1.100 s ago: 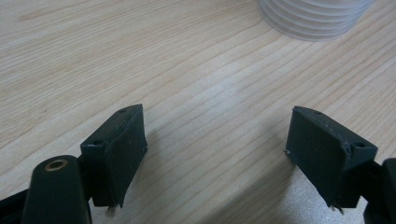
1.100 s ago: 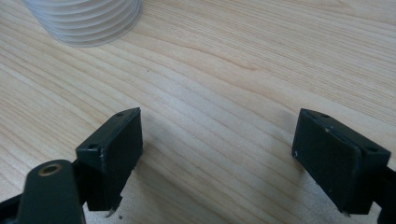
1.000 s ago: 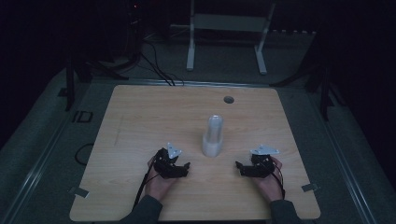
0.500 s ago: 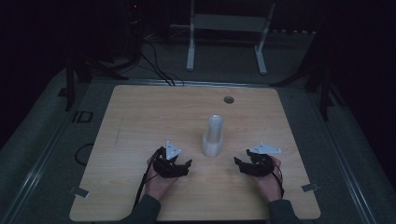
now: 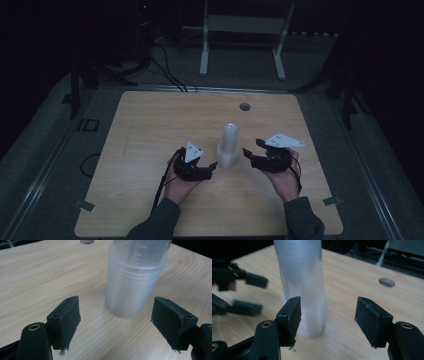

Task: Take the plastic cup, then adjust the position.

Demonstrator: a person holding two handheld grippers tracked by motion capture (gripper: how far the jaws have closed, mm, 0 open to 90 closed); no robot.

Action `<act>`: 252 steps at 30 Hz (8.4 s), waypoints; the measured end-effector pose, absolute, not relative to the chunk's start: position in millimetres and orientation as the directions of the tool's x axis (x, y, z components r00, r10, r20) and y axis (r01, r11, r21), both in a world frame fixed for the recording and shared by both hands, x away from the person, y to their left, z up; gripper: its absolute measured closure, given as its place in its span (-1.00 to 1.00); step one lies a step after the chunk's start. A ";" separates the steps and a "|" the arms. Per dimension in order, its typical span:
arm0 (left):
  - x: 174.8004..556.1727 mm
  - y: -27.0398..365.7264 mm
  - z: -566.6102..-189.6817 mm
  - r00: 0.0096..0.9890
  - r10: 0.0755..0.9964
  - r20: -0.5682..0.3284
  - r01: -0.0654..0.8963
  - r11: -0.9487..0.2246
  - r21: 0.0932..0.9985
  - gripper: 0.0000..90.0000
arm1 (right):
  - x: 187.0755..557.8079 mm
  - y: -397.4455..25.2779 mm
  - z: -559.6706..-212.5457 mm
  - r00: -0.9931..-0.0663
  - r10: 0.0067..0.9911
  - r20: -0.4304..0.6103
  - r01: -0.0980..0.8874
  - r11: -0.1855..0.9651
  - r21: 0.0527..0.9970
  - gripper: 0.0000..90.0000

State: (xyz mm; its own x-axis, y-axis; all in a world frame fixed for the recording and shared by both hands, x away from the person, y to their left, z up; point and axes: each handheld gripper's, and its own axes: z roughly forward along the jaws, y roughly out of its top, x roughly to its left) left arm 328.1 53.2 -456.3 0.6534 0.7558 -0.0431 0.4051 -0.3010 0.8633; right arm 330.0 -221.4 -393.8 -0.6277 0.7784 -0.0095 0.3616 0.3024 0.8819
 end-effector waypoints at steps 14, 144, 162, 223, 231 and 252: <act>340.9 23.5 -461.1 0.670 0.742 -0.030 0.371 -0.299 0.879 -0.60 | 347.2 -191.7 -361.0 -0.684 0.729 0.006 0.309 0.283 0.908 -0.28; 334.5 26.3 -435.1 0.701 0.713 -0.021 0.259 -0.228 0.939 -0.52 | 337.5 -223.4 -297.3 -0.670 0.734 0.111 0.226 0.059 0.972 -0.09; 325.5 25.8 -431.1 0.746 0.666 -0.009 0.221 -0.235 0.947 -0.52 | 331.3 -256.0 -323.5 -0.623 0.762 0.178 0.294 0.017 0.956 -0.08; 305.0 -16.0 -419.6 0.860 0.508 0.042 0.104 -0.255 0.961 -0.52 | 309.1 -260.1 -390.8 -0.612 0.659 0.438 0.455 -0.160 0.876 -0.08; 308.2 -21.8 -422.3 0.861 0.508 0.033 0.108 -0.246 0.963 -0.52 | 309.1 -261.7 -392.5 -0.616 0.626 0.478 0.472 -0.192 0.860 -0.08; 311.1 -27.1 -428.1 0.868 0.496 0.017 0.101 -0.211 0.972 -0.52 | 312.4 -265.6 -401.9 -0.607 0.509 0.610 0.546 -0.290 0.786 -0.08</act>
State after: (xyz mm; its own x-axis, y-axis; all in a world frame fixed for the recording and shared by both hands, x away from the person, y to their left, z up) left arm 311.1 -27.1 -428.1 0.8681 0.4961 0.0172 0.1014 -0.2111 0.9722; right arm 312.4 -265.6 -401.9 -0.6071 0.5093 0.6100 0.5460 -0.2904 0.7858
